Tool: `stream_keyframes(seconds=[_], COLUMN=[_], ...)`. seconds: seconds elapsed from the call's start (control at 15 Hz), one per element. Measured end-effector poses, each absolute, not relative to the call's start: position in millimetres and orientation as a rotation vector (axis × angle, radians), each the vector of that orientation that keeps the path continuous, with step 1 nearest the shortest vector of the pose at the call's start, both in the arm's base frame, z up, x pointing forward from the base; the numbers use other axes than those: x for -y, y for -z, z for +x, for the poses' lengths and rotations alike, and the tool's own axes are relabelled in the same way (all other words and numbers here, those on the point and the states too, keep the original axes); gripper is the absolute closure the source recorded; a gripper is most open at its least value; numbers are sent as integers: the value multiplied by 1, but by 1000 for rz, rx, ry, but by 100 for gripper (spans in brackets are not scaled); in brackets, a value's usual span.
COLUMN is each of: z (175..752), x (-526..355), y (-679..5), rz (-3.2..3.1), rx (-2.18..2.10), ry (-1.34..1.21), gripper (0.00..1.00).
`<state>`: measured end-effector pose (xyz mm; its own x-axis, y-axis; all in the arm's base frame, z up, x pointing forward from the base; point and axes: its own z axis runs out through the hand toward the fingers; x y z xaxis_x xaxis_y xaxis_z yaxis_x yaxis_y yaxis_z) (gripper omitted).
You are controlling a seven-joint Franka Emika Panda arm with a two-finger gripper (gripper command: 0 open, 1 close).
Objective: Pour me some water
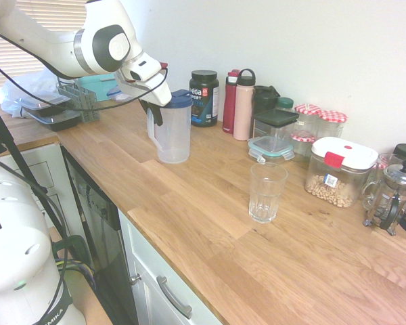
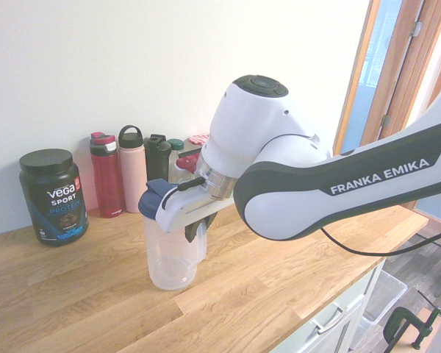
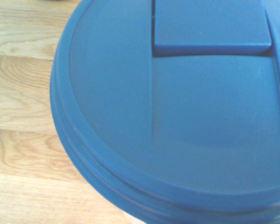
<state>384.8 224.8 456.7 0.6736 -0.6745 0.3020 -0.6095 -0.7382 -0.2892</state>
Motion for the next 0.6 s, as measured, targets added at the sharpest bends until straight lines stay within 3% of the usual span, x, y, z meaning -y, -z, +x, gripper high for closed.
stream_keyframes(seconds=[0.6], z=[380], x=[-229], y=[-457], rz=[-2725], rx=[-1042], ry=[558], gripper=[0])
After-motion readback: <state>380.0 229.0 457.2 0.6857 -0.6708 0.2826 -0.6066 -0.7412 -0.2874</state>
